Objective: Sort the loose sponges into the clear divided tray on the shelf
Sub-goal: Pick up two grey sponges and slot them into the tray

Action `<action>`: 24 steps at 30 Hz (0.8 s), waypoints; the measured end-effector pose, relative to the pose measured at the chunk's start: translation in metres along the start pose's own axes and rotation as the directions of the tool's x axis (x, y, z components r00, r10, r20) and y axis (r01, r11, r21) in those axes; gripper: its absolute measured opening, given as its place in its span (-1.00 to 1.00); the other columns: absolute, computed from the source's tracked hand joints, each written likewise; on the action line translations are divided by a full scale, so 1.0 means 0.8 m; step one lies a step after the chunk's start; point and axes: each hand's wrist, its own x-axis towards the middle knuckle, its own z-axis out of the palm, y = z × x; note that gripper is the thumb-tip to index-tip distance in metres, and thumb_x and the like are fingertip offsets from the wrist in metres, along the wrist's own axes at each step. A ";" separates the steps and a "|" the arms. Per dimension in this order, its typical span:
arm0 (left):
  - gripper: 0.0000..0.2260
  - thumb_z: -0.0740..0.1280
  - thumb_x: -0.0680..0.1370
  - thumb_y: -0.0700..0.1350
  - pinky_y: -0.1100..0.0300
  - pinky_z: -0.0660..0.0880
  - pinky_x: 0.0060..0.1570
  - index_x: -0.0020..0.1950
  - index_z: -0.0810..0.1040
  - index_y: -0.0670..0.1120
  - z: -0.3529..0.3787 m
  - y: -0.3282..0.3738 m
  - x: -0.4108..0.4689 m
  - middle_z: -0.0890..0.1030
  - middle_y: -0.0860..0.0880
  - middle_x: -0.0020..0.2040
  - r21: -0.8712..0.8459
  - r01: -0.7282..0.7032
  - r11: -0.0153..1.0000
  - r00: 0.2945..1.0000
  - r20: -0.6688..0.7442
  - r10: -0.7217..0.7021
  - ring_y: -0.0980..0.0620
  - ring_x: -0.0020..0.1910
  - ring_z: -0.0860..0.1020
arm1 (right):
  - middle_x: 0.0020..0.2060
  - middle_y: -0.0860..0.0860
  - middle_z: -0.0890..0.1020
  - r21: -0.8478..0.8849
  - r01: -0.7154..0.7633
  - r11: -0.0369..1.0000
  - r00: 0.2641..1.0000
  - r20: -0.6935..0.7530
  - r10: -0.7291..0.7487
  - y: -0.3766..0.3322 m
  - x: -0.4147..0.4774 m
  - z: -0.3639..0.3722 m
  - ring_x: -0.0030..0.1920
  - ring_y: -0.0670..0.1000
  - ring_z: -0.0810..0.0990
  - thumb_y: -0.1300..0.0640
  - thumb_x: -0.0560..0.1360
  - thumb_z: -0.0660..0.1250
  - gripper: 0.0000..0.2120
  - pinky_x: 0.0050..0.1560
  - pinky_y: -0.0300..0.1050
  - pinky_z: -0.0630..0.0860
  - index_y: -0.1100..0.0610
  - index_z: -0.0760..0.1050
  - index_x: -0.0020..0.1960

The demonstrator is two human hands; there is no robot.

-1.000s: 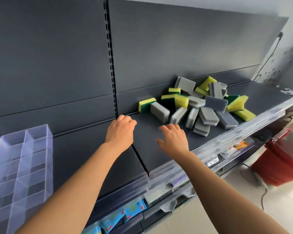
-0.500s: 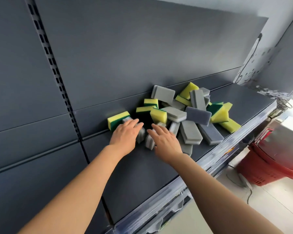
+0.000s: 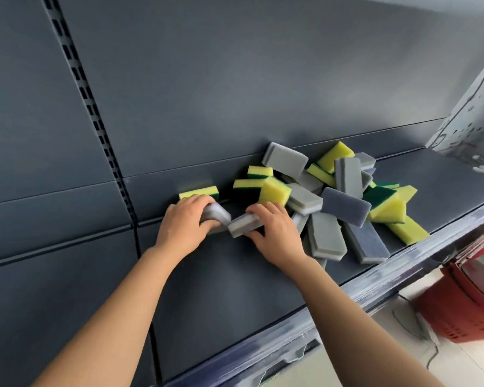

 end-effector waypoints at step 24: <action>-0.77 0.41 0.45 0.02 0.25 0.47 -0.05 0.05 0.50 0.27 -0.161 -0.039 -0.312 0.58 0.27 -0.04 -0.606 0.450 0.656 0.635 -0.299 -0.712 0.29 -0.06 0.54 | -0.16 -0.25 0.58 0.730 0.049 0.682 0.991 0.048 -0.123 -0.238 -0.097 0.043 -0.16 -0.21 0.53 -0.17 0.43 0.31 -0.61 -0.13 -0.43 0.42 -0.14 0.44 0.24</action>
